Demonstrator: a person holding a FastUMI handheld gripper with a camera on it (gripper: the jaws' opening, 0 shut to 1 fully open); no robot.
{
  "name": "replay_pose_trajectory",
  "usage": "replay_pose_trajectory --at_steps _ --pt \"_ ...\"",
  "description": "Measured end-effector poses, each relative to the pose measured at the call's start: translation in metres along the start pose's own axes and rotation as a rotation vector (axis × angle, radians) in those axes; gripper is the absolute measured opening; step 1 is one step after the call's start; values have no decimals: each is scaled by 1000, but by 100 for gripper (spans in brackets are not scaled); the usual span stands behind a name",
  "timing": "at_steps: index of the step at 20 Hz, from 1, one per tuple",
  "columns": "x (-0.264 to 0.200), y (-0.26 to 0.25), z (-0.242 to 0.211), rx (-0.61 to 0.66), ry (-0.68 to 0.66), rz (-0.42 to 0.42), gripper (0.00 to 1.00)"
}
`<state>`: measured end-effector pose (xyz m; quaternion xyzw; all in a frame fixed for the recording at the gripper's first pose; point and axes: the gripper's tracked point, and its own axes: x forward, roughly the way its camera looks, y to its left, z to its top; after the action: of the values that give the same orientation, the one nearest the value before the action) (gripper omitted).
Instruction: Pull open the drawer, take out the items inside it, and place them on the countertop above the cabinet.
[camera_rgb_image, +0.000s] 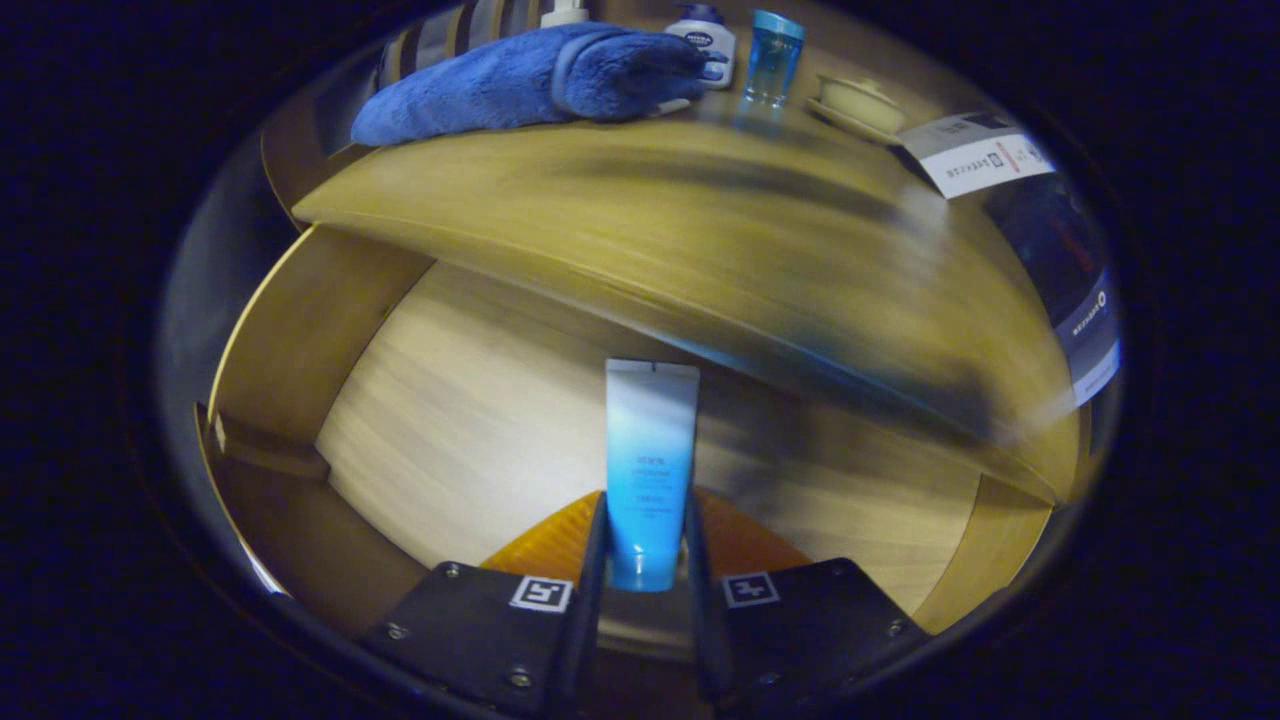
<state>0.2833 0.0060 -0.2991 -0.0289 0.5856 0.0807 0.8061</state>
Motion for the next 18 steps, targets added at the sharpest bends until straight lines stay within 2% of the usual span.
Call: replay_pose_trajectory --at_steps 1,5,11,18 --pt "0 -6 1 -10 -6 -15 40" --pt "-9 -6 0 -38 -13 26 40" --pt "-41 -11 15 -50 -117 61 40" --pt "-69 -1 11 -102 -181 93 40"
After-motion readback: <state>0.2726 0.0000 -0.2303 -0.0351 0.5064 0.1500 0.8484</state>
